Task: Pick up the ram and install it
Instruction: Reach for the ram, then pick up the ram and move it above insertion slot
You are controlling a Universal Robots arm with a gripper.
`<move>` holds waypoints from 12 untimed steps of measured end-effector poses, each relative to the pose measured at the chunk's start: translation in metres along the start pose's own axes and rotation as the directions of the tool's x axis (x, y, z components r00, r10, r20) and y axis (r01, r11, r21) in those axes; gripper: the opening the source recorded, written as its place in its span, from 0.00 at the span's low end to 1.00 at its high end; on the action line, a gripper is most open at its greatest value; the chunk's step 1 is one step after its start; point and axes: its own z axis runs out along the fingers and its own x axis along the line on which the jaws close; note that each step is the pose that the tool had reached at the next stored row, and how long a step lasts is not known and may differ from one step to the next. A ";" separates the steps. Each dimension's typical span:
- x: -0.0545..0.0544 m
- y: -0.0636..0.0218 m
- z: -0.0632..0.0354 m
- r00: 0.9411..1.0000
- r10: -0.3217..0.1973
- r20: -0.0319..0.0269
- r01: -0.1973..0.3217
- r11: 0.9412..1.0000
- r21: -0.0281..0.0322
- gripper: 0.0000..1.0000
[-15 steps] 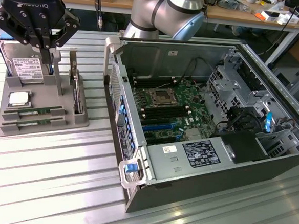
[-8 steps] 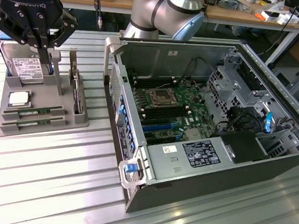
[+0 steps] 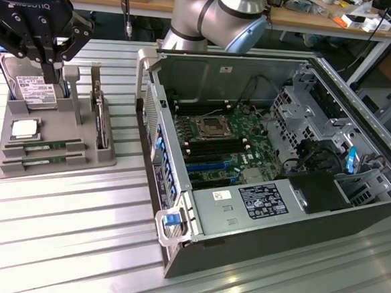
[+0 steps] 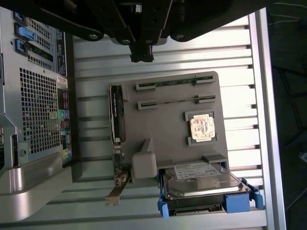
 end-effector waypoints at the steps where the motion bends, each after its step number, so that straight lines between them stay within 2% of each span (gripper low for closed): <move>1: 0.001 0.0000 0.0000 1.000 0.000 0.000 0.000 1.000 0.000 0.11; 6: 0.008 -0.0006 -0.0002 1.000 0.000 0.000 0.000 1.000 0.000 0.11; 12: 0.008 -0.0006 -0.0003 1.000 0.000 0.000 0.000 1.000 0.000 0.11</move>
